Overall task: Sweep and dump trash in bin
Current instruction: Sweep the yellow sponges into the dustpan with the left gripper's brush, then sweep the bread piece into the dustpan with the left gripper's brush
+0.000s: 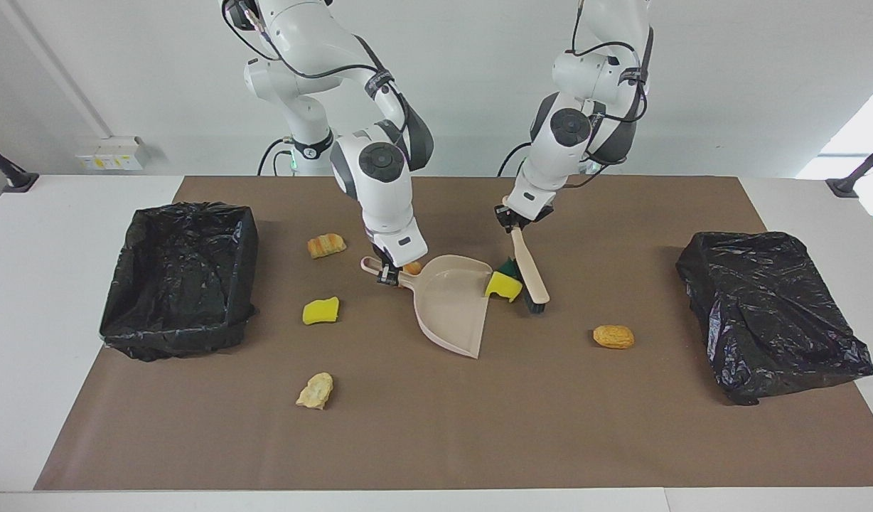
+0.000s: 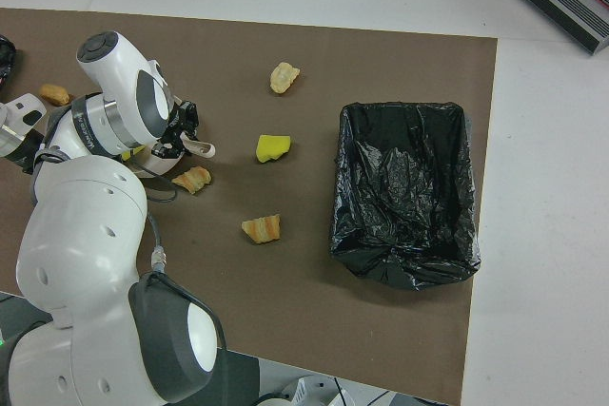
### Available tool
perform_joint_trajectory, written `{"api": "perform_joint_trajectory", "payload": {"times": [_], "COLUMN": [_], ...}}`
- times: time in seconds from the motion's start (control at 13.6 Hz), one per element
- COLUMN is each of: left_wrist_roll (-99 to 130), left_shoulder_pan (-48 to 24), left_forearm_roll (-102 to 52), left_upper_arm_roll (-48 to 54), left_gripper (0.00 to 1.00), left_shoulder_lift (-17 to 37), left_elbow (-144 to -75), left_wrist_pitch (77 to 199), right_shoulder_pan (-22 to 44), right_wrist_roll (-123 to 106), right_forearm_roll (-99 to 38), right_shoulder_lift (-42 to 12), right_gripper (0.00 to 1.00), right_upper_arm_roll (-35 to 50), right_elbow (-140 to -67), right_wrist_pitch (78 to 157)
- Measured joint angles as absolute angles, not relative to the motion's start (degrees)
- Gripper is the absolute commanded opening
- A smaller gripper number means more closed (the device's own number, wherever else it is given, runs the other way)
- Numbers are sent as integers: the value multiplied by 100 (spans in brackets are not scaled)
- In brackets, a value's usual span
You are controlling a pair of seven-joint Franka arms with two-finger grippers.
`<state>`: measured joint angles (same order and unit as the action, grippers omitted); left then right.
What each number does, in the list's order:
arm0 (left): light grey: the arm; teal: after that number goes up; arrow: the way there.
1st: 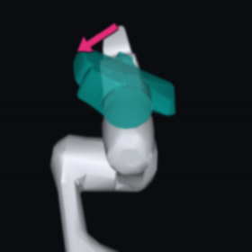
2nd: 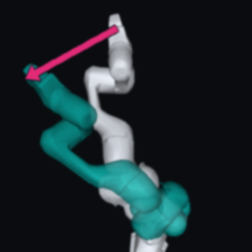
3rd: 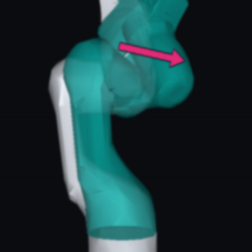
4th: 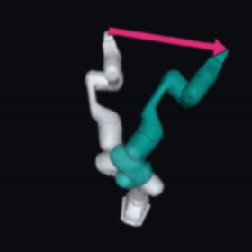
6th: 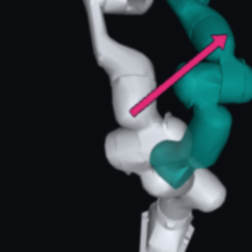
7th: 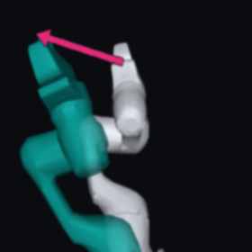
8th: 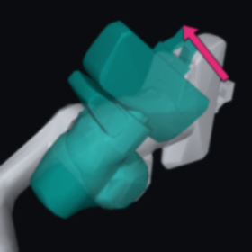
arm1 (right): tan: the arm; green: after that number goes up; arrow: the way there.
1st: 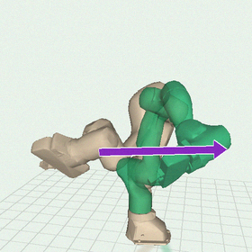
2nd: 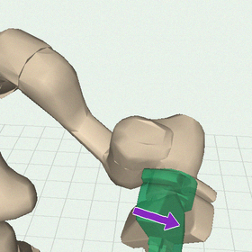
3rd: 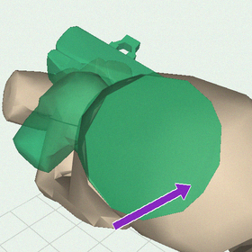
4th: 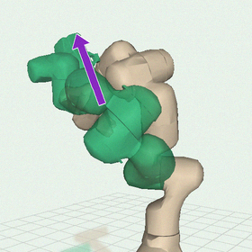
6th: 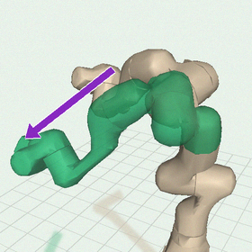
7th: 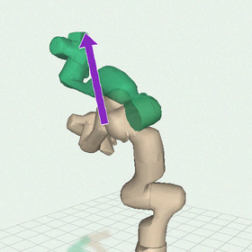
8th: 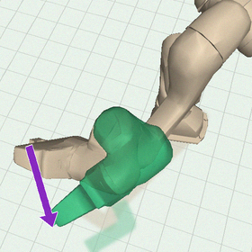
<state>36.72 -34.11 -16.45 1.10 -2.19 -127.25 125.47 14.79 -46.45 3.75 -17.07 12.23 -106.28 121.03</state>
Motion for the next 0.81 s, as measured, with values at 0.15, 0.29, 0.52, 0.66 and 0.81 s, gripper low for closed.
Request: {"api": "perform_joint_trajectory", "payload": {"times": [0.15, 0.29, 0.52, 0.66, 0.81], "left_wrist_roll": [3672, 3631, 3105, 2949, 2511], "left_shoulder_pan": [-3409, -3230, -2578, -2168, -1771], "left_forearm_roll": [-1673, -1674, -1518, -1205, -553], "left_upper_arm_roll": [117, 56, -7, -28, -37], "left_gripper": [0, 0, 0, 0, 0], "left_shoulder_lift": [-231, -344, -571, -603, -594], "left_elbow": [-12571, -12360, -12081, -12035, -12035], "left_wrist_pitch": [12551, 12324, 11446, 11155, 10933], "right_shoulder_pan": [1486, 1490, 1490, 1490, 1490], "right_wrist_roll": [-4645, -4645, -4645, -4645, -4645], "right_forearm_roll": [375, 374, 374, 374, 374], "right_shoulder_lift": [-1708, -1708, -1708, -1708, -1708], "right_gripper": [0, 0, 0, 0, 0], "right_upper_arm_roll": [1223, 1223, 1223, 1223, 1223], "right_elbow": [-10721, -10767, -10775, -10775, -10775], "right_wrist_pitch": [12272, 12329, 12351, 12351, 12352]}}
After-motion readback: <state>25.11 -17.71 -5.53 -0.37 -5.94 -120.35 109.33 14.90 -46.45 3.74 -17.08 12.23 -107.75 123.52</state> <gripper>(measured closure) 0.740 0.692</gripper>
